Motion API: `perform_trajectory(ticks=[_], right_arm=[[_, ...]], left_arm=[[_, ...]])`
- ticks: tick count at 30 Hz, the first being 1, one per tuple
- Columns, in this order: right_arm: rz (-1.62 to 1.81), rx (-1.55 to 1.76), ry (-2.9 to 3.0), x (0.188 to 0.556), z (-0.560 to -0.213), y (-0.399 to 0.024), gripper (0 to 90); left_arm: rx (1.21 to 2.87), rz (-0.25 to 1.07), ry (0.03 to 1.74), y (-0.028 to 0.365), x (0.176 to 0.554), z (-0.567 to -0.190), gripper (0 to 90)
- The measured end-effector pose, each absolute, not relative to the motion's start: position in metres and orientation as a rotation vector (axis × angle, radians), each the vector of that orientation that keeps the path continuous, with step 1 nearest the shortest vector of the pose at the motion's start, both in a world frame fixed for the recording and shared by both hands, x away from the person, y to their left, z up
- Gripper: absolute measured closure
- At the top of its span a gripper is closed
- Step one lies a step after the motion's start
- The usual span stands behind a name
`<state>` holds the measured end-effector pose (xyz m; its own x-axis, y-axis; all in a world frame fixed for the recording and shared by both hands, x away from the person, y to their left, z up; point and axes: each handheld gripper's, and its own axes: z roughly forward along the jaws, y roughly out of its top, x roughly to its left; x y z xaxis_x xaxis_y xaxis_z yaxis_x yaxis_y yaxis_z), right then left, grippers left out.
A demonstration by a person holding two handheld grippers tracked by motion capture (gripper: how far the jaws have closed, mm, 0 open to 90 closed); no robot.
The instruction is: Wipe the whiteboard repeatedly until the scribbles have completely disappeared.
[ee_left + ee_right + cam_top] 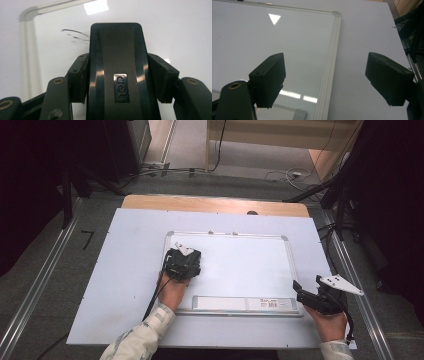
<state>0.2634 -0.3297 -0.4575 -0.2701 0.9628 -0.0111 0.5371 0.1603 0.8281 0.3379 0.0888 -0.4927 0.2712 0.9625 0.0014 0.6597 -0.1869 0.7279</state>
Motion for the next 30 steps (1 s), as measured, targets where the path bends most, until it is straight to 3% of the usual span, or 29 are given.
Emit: perform_trajectory(ticks=[6, 19, 25, 30], right_arm=[[0.988, 1.426, 1.886, 0.264, -0.458, -0.33, 15.2], [0.986, 1.411, 1.893, 0.265, -0.457, -0.325, 15.5], [0.987, 1.405, 1.9, 0.266, -0.457, -0.323, 15.5], [0.989, 1.412, 1.895, 0.265, -0.457, -0.325, 15.5]], left_arm=[[1.88, 0.646, 1.526, 0.105, 0.349, -0.493, 40.8], [1.956, 0.606, 1.394, 0.07, 0.309, -0.495, 40.9], [1.962, 0.601, 1.373, 0.07, 0.318, -0.495, 40.9], [1.932, 0.634, 1.445, 0.091, 0.341, -0.494, 40.9]])
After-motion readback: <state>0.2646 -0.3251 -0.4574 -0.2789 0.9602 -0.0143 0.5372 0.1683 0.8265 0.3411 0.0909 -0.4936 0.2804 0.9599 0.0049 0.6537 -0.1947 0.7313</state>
